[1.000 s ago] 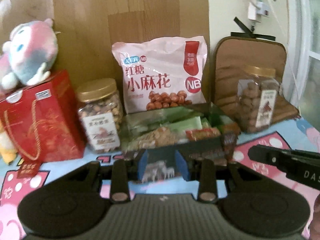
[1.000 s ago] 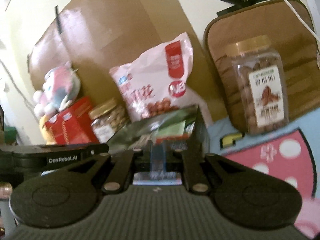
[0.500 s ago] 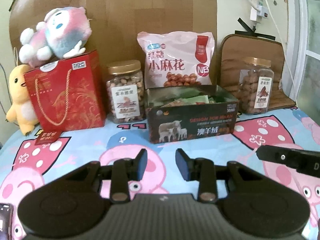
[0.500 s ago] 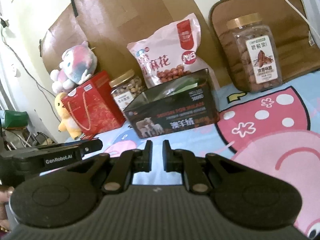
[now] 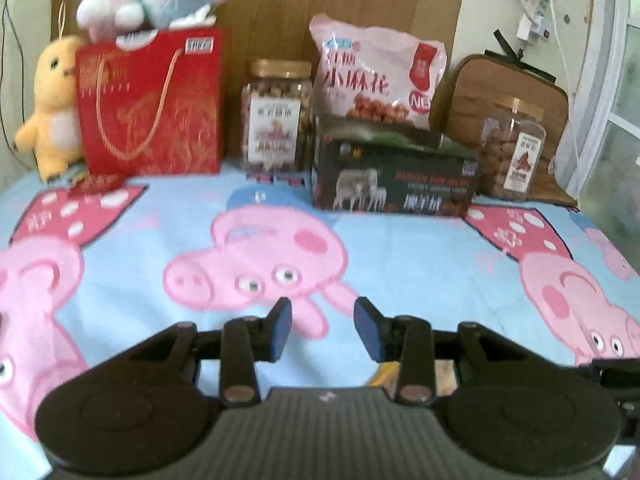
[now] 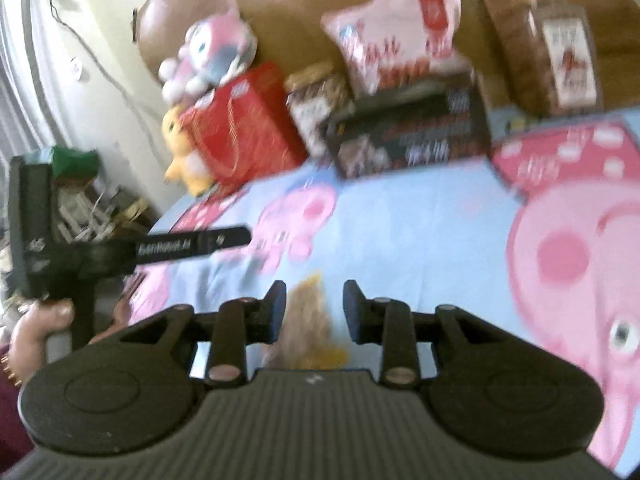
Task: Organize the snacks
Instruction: 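Move the left tool to the clear bag with yellow zip edge, then grasp the clear yellow-zip bag with the left tool and lift it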
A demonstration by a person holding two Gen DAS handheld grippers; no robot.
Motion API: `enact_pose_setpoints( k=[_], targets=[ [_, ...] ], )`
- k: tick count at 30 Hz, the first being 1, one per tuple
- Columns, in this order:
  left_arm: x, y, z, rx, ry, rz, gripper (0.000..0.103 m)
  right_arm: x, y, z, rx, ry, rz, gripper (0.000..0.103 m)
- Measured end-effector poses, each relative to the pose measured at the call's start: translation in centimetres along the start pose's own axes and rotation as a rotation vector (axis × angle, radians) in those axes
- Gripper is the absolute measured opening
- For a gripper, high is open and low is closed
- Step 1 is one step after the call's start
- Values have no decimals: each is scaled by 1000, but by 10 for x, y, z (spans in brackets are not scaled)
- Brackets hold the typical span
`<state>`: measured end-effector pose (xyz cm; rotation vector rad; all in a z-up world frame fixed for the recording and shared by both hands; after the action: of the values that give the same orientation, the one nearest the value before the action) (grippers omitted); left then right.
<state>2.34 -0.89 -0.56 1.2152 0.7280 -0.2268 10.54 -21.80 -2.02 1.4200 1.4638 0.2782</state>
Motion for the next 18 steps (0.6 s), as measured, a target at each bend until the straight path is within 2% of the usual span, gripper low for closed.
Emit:
enact_pose_setpoints(
  k=[1, 4, 8, 10, 12, 13, 15, 17, 18],
  targets=[
    [0, -4, -2, -8, -12, -3, 35, 0, -6, 1, 16, 5, -15, 35],
    [1, -12, -4, -39, -68, -10, 45, -2, -18, 2, 38, 18, -41, 35],
    [7, -19, -1, -47, -117, -28, 45, 2, -26, -10, -37, -9, -71, 39],
    [12, -21, 3, -40, -125, -40, 45, 5, -28, -16, -56, 9, -88, 39],
    [19, -24, 8, -37, -122, -60, 45, 9, -29, -23, -103, -11, -86, 38],
    [19, -24, 10, -28, -115, -52, 44, 11, -28, -26, -138, -42, -74, 37],
    [19, -25, 15, -6, -131, -59, 43, 13, -22, -20, -180, -173, -10, 37],
    [16, -26, 15, -24, -171, -74, 44, 7, -11, -6, -163, -318, 78, 39],
    [15, -25, 14, -34, -178, -74, 44, 2, -7, 2, -135, -332, 102, 40]
  ],
)
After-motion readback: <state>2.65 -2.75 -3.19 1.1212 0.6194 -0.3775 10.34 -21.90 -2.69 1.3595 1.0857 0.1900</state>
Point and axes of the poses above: each gripper's, at about its wrist camera, not at the fingertips, and x roughly the way its jaws point, z to its right, y to its top, the point moved 4 cm from there along x, roughly the way its jaws point, and after that the axes turned 2 degrees about -x, right-handed, at the moved point
